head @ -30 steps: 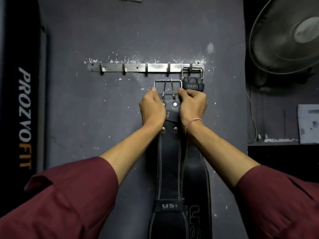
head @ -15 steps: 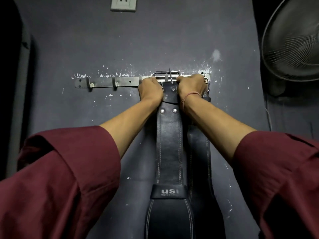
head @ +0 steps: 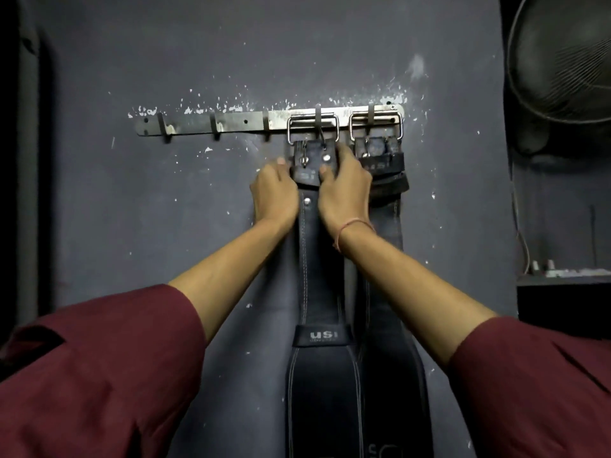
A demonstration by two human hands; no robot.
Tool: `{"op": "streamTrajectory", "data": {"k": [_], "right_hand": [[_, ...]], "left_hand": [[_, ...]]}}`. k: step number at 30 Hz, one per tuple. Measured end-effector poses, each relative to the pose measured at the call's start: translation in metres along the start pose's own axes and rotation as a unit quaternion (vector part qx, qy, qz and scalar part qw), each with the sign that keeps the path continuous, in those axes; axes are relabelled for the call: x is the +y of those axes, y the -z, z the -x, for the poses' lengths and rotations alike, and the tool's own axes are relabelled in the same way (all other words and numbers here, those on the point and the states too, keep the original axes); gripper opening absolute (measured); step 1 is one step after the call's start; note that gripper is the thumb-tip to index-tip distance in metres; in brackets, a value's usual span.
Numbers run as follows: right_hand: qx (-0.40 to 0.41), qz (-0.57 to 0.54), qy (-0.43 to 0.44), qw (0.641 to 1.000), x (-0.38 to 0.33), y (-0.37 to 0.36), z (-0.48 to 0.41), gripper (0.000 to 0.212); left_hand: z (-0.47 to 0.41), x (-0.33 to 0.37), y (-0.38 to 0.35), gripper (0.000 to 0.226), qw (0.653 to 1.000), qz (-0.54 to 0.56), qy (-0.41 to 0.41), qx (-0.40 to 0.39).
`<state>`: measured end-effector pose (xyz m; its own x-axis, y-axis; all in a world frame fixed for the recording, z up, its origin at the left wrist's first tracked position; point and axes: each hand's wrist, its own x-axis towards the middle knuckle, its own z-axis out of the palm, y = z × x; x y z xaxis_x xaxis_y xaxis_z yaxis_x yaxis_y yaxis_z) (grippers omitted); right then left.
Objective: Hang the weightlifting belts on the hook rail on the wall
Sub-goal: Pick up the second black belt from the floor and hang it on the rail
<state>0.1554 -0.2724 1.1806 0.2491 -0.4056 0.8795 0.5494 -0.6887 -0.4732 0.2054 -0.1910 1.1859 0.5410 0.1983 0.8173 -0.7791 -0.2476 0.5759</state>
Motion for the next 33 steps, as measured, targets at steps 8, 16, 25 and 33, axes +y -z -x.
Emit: {"op": "streamTrajectory", "data": {"k": [8,16,25,33], "right_hand": [[-0.063,0.009,-0.071,0.995,0.035,0.030,0.127,0.065],[-0.102,0.062,-0.215,0.969,0.022,0.095,0.291,0.040],[-0.167,0.051,-0.372,0.912,-0.026,0.160,0.472,0.028],[-0.228,0.035,-0.471,0.852,-0.033,0.213,0.581,0.017]], "left_hand": [[0.115,-0.053,0.033,0.021,0.997,0.016,-0.041,-0.059],[0.273,-0.088,0.110,0.022,0.990,0.028,0.036,-0.132],[0.453,-0.082,0.206,0.021,0.955,0.035,0.182,-0.232],[0.594,-0.096,0.247,0.017,0.917,-0.019,0.290,-0.272]]}}
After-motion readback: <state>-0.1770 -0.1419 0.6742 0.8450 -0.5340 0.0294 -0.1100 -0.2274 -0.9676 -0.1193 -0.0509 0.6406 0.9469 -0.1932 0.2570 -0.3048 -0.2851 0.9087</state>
